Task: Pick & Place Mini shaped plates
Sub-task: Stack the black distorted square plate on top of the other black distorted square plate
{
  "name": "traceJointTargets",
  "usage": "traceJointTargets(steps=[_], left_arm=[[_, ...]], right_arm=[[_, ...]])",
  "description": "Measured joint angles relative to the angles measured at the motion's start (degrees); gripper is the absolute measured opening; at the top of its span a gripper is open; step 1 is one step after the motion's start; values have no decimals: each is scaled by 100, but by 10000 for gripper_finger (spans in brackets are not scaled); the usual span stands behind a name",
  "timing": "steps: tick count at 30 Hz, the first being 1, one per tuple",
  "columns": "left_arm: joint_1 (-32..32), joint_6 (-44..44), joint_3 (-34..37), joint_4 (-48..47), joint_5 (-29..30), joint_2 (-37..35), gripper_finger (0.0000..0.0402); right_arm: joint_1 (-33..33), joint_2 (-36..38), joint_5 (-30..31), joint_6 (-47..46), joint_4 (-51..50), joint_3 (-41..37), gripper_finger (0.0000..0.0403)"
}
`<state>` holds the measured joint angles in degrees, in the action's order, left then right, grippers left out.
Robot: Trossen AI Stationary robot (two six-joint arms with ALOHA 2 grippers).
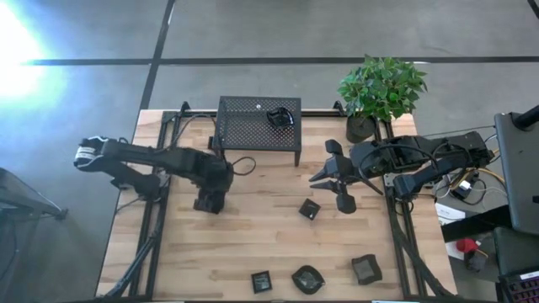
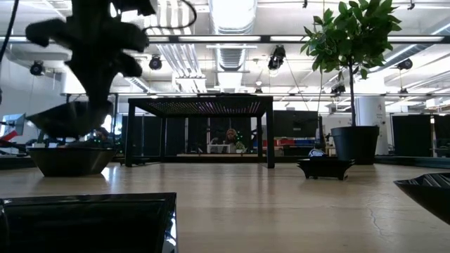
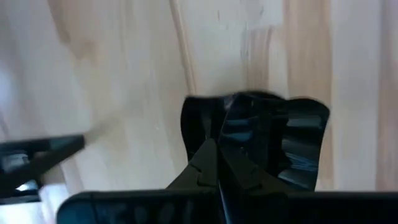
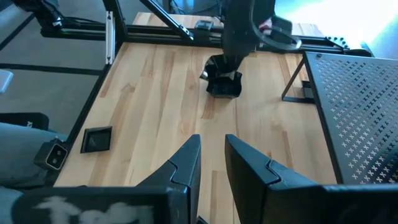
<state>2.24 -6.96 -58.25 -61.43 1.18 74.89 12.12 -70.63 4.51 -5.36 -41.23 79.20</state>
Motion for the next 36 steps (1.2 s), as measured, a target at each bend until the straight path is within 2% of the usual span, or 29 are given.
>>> traceJointTargets(steps=[10,30,36], left_arm=[[-144,-258,407,582,195,221,0],[-179,162,418,743,190,222,0],[-179,411,418,741,187,223,29]], right_arm=[[0,2,-2,-23,-2,0,68],[-1,4,-2,-14,-2,0,68],[0,4,-2,-1,-2,0,68]])
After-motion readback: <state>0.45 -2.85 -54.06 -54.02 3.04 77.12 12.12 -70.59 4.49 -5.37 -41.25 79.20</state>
